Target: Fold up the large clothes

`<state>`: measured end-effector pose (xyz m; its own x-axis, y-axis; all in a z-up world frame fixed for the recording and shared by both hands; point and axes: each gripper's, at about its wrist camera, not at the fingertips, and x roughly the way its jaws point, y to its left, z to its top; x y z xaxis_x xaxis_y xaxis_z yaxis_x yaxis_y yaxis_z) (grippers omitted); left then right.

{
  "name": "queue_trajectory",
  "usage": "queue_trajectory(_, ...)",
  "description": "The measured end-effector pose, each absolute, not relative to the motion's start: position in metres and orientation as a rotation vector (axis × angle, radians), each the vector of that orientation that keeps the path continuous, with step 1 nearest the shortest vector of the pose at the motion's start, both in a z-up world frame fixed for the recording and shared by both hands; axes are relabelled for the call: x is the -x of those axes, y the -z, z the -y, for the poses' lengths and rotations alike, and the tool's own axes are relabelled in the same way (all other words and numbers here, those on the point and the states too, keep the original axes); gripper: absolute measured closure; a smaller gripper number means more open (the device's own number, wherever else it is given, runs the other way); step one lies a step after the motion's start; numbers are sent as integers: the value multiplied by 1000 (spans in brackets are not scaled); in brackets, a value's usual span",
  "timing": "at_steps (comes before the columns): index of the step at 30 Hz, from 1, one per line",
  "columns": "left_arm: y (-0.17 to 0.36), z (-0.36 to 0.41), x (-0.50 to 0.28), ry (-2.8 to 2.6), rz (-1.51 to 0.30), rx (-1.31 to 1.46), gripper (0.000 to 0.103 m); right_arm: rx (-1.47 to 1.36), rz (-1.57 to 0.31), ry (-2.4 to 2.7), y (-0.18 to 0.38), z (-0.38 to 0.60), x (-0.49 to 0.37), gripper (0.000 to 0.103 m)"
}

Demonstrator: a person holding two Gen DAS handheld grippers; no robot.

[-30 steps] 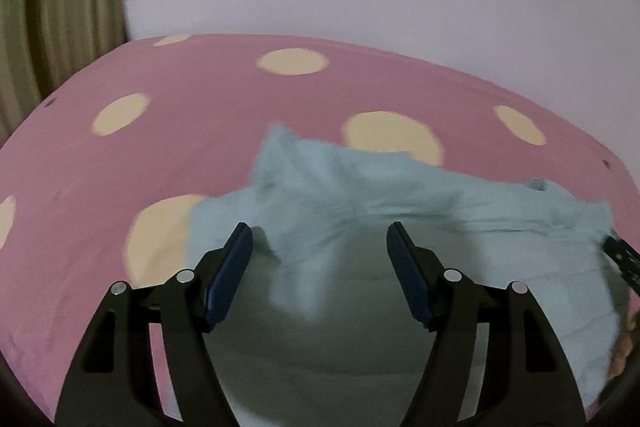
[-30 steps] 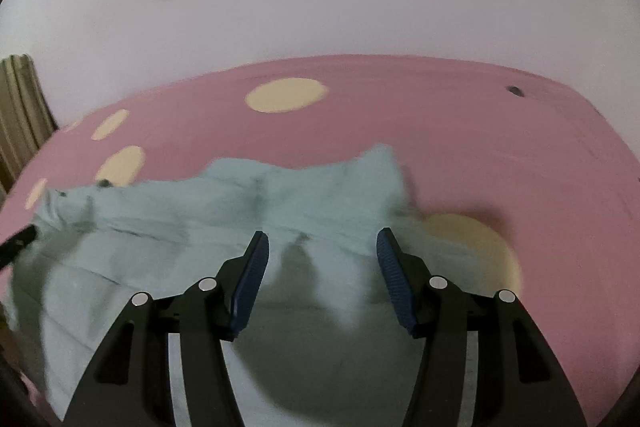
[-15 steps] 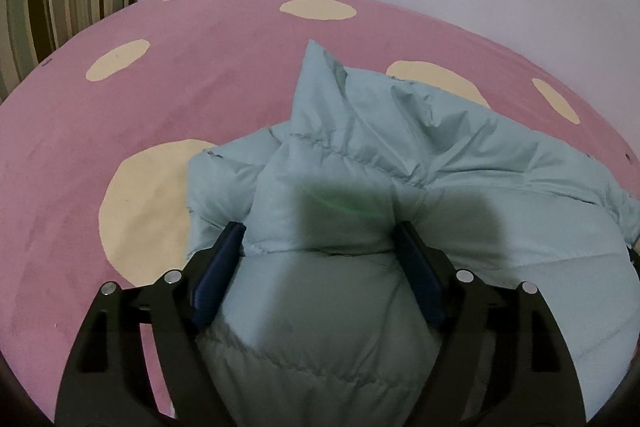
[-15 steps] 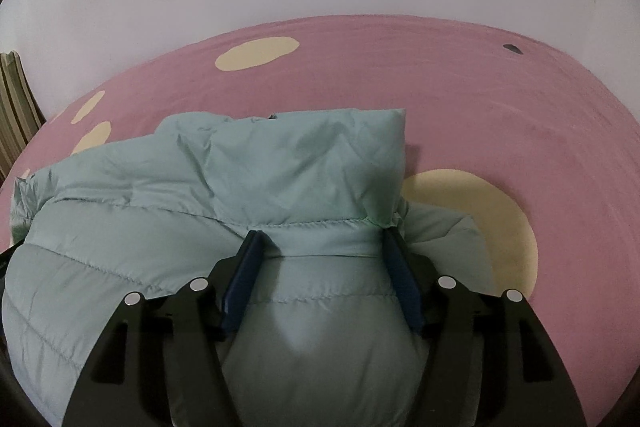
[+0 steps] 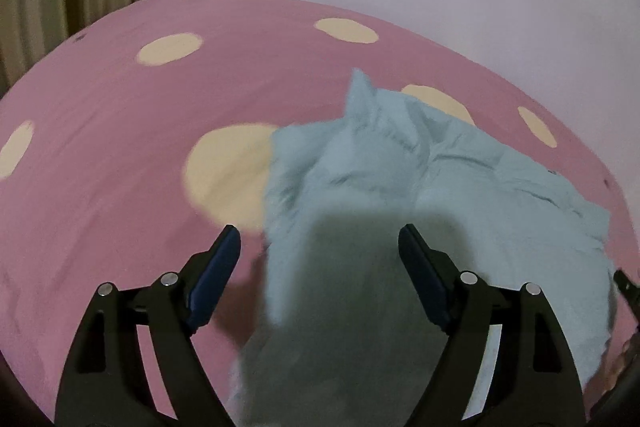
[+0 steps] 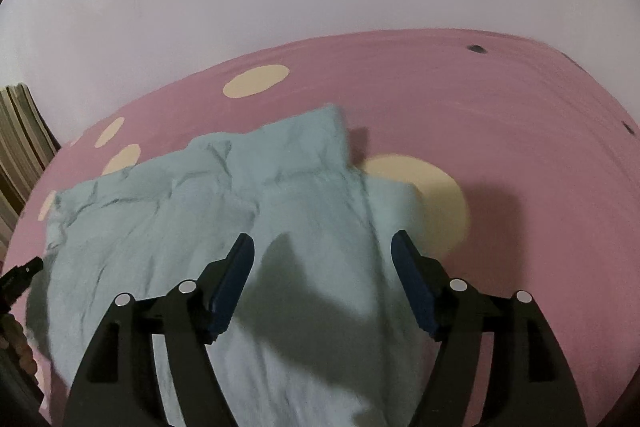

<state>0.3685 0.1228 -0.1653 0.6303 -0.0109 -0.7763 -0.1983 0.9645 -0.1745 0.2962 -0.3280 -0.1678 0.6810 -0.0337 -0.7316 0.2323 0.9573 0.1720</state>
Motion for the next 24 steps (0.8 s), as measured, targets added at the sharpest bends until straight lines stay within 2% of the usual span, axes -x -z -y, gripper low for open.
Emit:
queue_trajectory(10,187,-153,-252,-74,-936,547,19,-473,-848,165,191,353,-205,33)
queue_trajectory(15,194,-147,-255,-38,-891,623,16,-601,-852,113,205,353,-204,32)
queue_trajectory(20,198,-148,-278,-68,-857,657,17,-689,-827,72,213,346,-220,33)
queue_trajectory(21,199,-149,-282,-85,-852,659,28,-694,-822,79,214,346,-222,34)
queue_trajectory(22,200,-151,-286,-103,-856,664,38,-694,-817,90,214,346,-224,47)
queue_trajectory(23,201,-153,-287,-109,-855,669,50,-689,-822,103,215,344,-227,54)
queue_trajectory(24,202,-154,-290,-105,-857,676,55,-692,-826,104,216,344,-229,58)
